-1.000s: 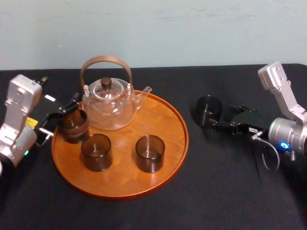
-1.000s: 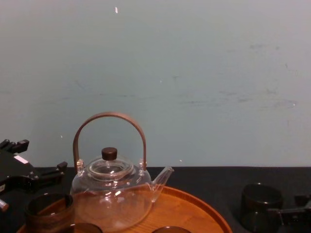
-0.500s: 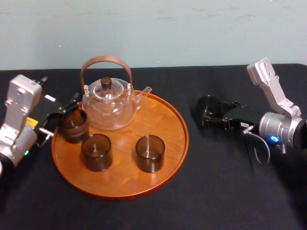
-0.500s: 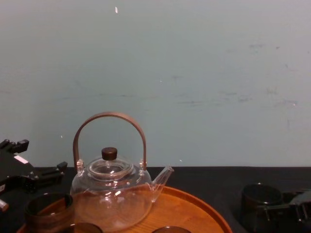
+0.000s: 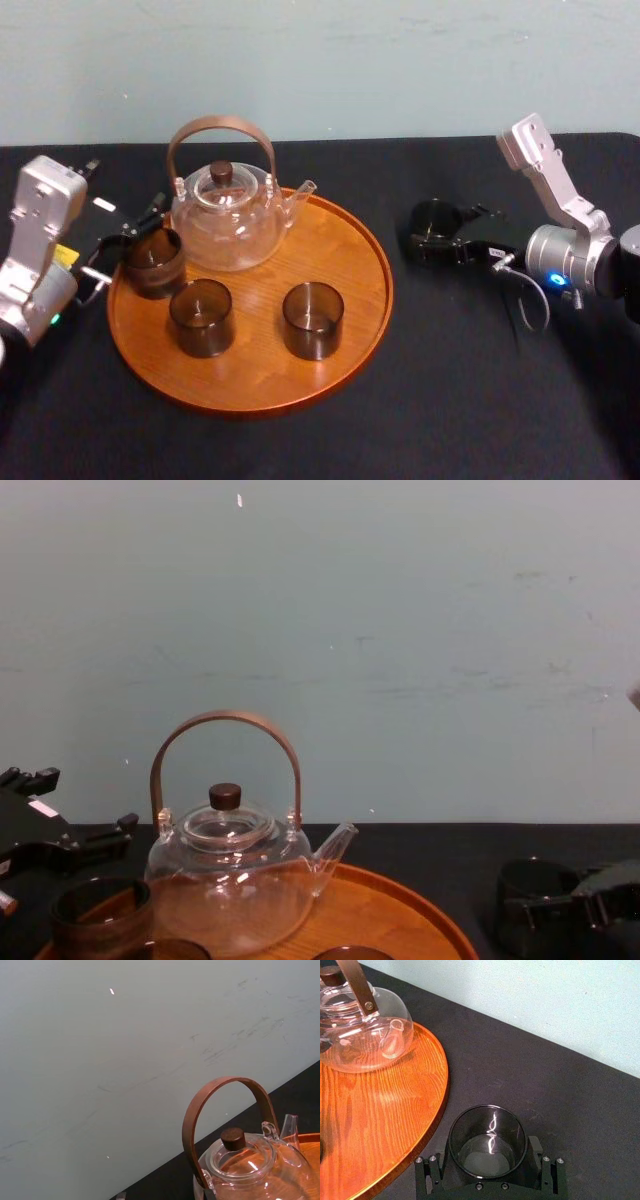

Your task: Pick up the glass from the table and place it on the tray.

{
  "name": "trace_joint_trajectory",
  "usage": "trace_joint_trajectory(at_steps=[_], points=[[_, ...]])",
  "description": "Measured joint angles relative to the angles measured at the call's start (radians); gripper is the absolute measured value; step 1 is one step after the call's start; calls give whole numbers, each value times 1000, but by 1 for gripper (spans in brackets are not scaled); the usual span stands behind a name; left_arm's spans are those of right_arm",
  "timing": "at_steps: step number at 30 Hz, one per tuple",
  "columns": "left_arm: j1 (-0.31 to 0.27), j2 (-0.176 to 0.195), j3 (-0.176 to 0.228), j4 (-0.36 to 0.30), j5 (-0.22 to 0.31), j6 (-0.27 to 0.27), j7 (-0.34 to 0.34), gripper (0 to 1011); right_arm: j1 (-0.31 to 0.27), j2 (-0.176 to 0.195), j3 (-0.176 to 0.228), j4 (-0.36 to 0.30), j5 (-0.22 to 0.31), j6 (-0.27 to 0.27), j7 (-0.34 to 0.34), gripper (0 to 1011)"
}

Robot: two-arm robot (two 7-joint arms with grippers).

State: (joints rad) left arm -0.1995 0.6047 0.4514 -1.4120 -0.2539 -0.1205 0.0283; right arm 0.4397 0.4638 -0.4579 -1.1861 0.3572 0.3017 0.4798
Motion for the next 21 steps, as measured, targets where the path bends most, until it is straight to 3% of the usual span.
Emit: trace_joint_trajectory(at_steps=[17, 21], points=[[0, 0, 0, 0, 0, 0, 0, 1001, 14, -13, -3, 16, -19, 1, -8, 1002], [0, 0, 0, 0, 0, 0, 0, 1001, 13, -12, -2, 15, -18, 1, -7, 942]])
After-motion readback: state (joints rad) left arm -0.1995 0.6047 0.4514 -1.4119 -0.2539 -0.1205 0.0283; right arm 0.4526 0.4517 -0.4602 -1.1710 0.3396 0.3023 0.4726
